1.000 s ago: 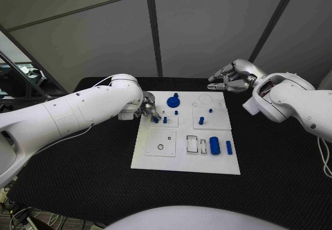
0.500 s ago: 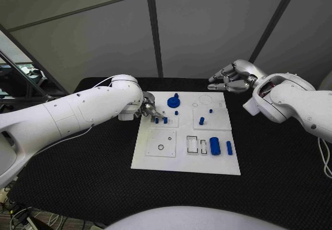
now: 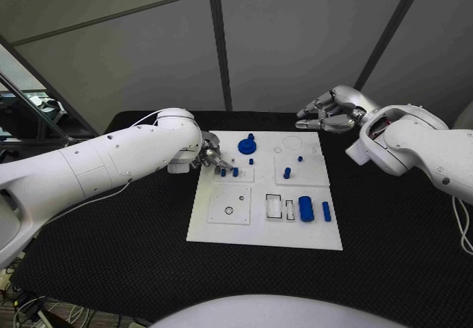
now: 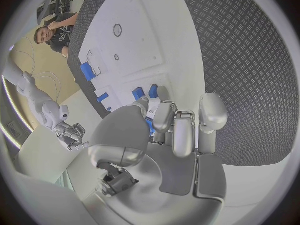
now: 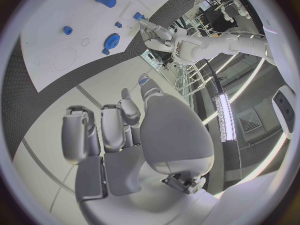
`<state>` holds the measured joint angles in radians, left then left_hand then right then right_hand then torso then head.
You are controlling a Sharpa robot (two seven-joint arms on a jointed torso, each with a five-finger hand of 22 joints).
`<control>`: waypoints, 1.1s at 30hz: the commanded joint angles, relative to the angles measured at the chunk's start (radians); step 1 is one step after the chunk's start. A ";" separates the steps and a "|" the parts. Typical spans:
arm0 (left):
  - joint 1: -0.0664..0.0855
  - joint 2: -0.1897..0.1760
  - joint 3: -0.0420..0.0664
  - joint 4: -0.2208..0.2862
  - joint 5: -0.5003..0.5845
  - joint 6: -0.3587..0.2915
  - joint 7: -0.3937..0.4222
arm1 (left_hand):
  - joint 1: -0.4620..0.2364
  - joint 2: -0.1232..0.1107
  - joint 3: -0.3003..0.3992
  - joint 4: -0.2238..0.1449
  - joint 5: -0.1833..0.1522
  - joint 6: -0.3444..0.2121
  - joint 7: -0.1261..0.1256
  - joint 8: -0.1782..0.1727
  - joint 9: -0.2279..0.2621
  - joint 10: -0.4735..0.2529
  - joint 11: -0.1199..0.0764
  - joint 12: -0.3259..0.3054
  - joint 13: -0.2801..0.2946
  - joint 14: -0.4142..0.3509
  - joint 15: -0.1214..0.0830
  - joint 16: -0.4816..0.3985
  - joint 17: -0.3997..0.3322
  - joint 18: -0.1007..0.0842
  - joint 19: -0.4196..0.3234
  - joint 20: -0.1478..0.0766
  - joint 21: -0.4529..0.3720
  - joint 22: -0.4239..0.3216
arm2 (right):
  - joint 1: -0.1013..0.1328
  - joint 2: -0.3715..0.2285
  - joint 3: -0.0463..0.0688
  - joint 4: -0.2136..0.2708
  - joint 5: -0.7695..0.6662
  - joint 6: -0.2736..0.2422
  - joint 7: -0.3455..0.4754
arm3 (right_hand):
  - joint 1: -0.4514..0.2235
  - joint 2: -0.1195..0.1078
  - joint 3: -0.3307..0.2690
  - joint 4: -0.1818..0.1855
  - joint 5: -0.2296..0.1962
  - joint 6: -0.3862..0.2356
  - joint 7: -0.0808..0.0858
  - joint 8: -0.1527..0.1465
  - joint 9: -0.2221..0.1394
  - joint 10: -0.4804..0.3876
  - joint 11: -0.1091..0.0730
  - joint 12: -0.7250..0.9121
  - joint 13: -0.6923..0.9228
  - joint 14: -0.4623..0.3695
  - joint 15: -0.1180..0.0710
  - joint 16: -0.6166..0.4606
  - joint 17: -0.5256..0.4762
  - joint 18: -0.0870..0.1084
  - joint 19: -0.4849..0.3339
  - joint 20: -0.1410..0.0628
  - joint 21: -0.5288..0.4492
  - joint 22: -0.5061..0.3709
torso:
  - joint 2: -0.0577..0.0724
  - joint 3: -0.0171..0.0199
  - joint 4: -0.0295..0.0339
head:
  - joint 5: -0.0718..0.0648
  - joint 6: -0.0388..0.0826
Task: Assemble the parts on the task board
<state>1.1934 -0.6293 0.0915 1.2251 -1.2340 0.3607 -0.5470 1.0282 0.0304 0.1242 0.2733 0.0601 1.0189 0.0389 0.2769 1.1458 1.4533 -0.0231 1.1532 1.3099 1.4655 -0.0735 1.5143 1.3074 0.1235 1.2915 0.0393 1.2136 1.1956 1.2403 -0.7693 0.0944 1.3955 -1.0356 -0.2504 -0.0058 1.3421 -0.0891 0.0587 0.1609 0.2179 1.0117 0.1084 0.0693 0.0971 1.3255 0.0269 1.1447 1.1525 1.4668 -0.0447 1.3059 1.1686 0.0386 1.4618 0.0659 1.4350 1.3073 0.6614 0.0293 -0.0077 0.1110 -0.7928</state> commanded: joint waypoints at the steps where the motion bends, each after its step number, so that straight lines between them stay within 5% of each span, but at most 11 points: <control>1: -0.005 -0.010 0.001 0.003 0.003 -0.036 -0.002 | 0.023 0.005 -0.006 0.010 -0.003 -0.016 0.006 -0.009 -0.005 -0.013 0.002 -0.023 0.123 0.080 -0.003 -0.014 0.190 -0.014 -0.012 -0.001 -0.021 -0.019 | 0.002 0.001 0.001 0.000 0.000 0.004 0.012 | -0.009 0.004 -0.001 0.002 0.006 -0.006 0.003 -0.005 0.001 -0.003 0.001 -0.004 -0.002 0.019 -0.003 -0.006 -0.002 0.010 -0.004 -0.002 -0.006 0.062 | 0.000 0.0003 0.0008 | -0.001 0.003; 11: 0.006 -0.030 0.024 0.006 0.123 -0.286 0.098 | 0.046 0.005 -0.066 0.018 -0.008 -0.043 0.028 -0.070 -0.087 -0.114 0.023 -0.301 0.016 0.051 0.012 -0.105 0.105 0.006 -0.064 0.012 -0.121 -0.103 | 0.002 0.004 0.001 -0.005 0.000 0.005 0.012 | -0.009 0.004 -0.001 0.002 0.006 -0.006 0.003 -0.005 0.001 -0.003 0.001 -0.004 -0.002 0.019 -0.003 -0.006 -0.002 0.010 -0.004 -0.002 -0.006 0.062 | 0.000 -0.0002 -0.0012 | -0.004 0.013; 12: 0.006 -0.031 0.025 0.007 0.128 -0.307 0.112 | 0.054 0.002 -0.072 0.016 -0.009 -0.044 0.030 -0.073 -0.093 -0.132 0.024 -0.347 -0.003 0.037 0.014 -0.141 0.072 0.014 -0.090 0.014 -0.161 -0.140 | 0.002 0.004 0.000 -0.006 0.000 0.005 0.012 | -0.009 0.004 -0.001 0.002 0.006 -0.006 0.003 -0.005 0.001 -0.003 0.001 -0.004 -0.002 0.019 -0.003 -0.006 -0.002 0.010 -0.004 -0.002 -0.006 0.062 | 0.000 0.0002 -0.0007 | -0.005 0.014; 15: 0.007 -0.039 0.026 0.016 0.138 -0.361 0.162 | 0.132 -0.003 -0.070 -0.007 -0.003 -0.055 0.041 -0.093 -0.125 -0.252 0.039 -0.641 -0.136 -0.013 0.024 -0.267 -0.034 0.043 -0.180 0.021 -0.309 -0.268 | 0.002 0.004 0.000 -0.006 0.000 0.005 0.012 | -0.009 0.004 -0.001 0.002 0.006 -0.006 0.003 -0.005 0.001 -0.003 0.001 -0.004 -0.002 0.019 -0.003 -0.006 -0.002 0.010 -0.004 -0.002 -0.006 0.062 | 0.000 0.0004 0.0002 | -0.006 0.015; 17: 0.008 -0.042 0.026 0.020 0.142 -0.380 0.192 | 0.174 -0.009 -0.064 -0.026 -0.002 -0.066 0.050 -0.111 -0.149 -0.281 0.043 -0.696 -0.172 -0.044 0.028 -0.338 -0.091 0.053 -0.227 0.027 -0.385 -0.332 | 0.002 0.003 0.000 -0.006 0.000 0.004 0.012 | -0.009 0.004 -0.001 0.002 0.006 -0.006 0.003 -0.005 0.001 -0.003 0.001 -0.004 -0.002 0.019 -0.003 -0.006 -0.002 0.010 -0.004 -0.002 -0.006 0.062 | 0.000 0.0004 0.0001 | -0.007 0.015; 21: 0.008 -0.046 0.026 0.041 0.155 -0.442 0.315 | 0.318 -0.040 -0.035 -0.109 0.000 -0.085 0.069 -0.179 -0.263 -0.354 0.066 -0.794 -0.274 -0.210 0.052 -0.668 -0.345 0.052 -0.288 0.048 -0.492 -0.399 | 0.002 0.003 0.000 -0.007 0.000 0.002 0.013 | -0.011 0.003 -0.003 0.004 0.007 -0.007 0.003 -0.005 0.001 -0.003 0.001 -0.005 -0.003 0.018 -0.003 -0.008 -0.004 0.010 -0.005 -0.002 -0.008 0.060 | 0.001 0.0002 0.0001 | -0.014 0.023; 22: 0.008 -0.045 0.024 0.046 0.156 -0.455 0.341 | 0.351 -0.046 -0.023 -0.124 0.023 -0.082 0.076 -0.199 -0.306 -0.363 0.074 -0.827 -0.317 -0.258 0.058 -0.757 -0.413 0.049 -0.303 0.057 -0.522 -0.416 | 0.002 0.003 0.000 -0.007 0.000 0.002 0.013 | -0.011 0.003 -0.003 0.004 0.007 -0.007 0.003 -0.005 0.001 -0.003 0.001 -0.005 -0.003 0.018 -0.003 -0.008 -0.004 0.010 -0.005 -0.002 -0.008 0.060 | 0.002 0.0000 -0.0006 | -0.016 0.026; 23: 0.007 -0.044 0.019 0.050 0.155 -0.472 0.373 | 0.389 -0.059 -0.004 -0.141 0.095 -0.075 0.079 -0.213 -0.357 -0.362 0.074 -0.861 -0.370 -0.286 0.066 -0.808 -0.451 0.049 -0.312 0.065 -0.550 -0.434 | 0.002 0.003 0.000 -0.008 0.000 0.001 0.014 | -0.011 0.003 -0.003 0.004 0.007 -0.007 0.003 -0.005 0.001 -0.003 0.001 -0.005 -0.003 0.018 -0.003 -0.008 -0.004 0.010 -0.005 -0.002 -0.008 0.060 | 0.002 -0.0002 -0.0008 | -0.017 0.027; 24: 0.007 -0.041 0.013 0.053 0.149 -0.488 0.405 | 0.416 -0.076 0.009 -0.155 0.109 -0.074 0.081 -0.216 -0.399 -0.360 0.081 -0.888 -0.415 -0.297 0.063 -0.828 -0.466 0.050 -0.316 0.068 -0.569 -0.446 | 0.002 0.003 0.000 -0.008 0.000 0.000 0.014 | -0.011 0.003 -0.003 0.004 0.007 -0.007 0.003 -0.005 0.001 -0.003 0.001 -0.005 -0.003 0.018 -0.003 -0.008 -0.004 0.010 -0.005 -0.002 -0.008 0.060 | 0.003 -0.0003 -0.0006 | -0.019 0.028; 29: 0.001 -0.018 -0.016 0.047 0.043 -0.567 0.528 | 0.470 -0.139 0.074 -0.189 0.118 -0.072 0.087 -0.217 -0.572 -0.366 0.105 -1.035 -0.676 -0.330 0.088 -0.924 -0.549 0.050 -0.334 0.083 -0.628 -0.477 | 0.002 0.005 0.000 -0.010 0.001 0.000 0.016 | -0.011 0.003 -0.003 0.004 0.007 -0.007 0.003 -0.005 0.001 -0.003 0.001 -0.005 -0.003 0.018 -0.003 -0.008 -0.004 0.010 -0.005 -0.002 -0.008 0.060 | 0.003 -0.0006 -0.0019 | -0.025 0.036; 33: -0.004 0.002 -0.032 0.031 -0.074 -0.600 0.575 | 0.465 -0.174 0.082 -0.196 0.109 -0.077 0.078 -0.216 -0.642 -0.359 0.112 -1.082 -0.784 -0.293 0.087 -0.950 -0.585 0.055 -0.310 0.085 -0.634 -0.483 | 0.001 0.006 0.000 -0.009 0.001 0.000 0.017 | -0.011 0.004 -0.002 0.004 0.007 -0.007 0.003 -0.005 0.002 -0.003 0.001 -0.005 -0.003 0.018 -0.003 -0.008 -0.004 0.010 -0.005 -0.002 -0.008 0.059 | 0.002 0.0003 -0.0021 | -0.031 0.040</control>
<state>1.1886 -0.6306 0.0601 1.2611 -1.1872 -0.1586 -0.0821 1.4921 -0.1323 0.2003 0.0786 0.1734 0.9433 0.1215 0.0636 0.5151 1.0921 0.0857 0.0789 0.5434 1.1657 0.0134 0.5684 0.7284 0.1936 0.9762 0.1237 0.5832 0.7140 1.2399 -0.7640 0.0940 1.3853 -1.0355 -0.2501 -0.0023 1.3367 -0.0836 0.0587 0.1609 0.2179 1.0117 0.1084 0.0693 0.0977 1.3255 0.0268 1.1447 1.1508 1.4668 -0.0447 1.3012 1.1657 0.0385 1.4619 0.0659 1.4287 1.3073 0.6638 0.0291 -0.0094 0.0833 -0.7551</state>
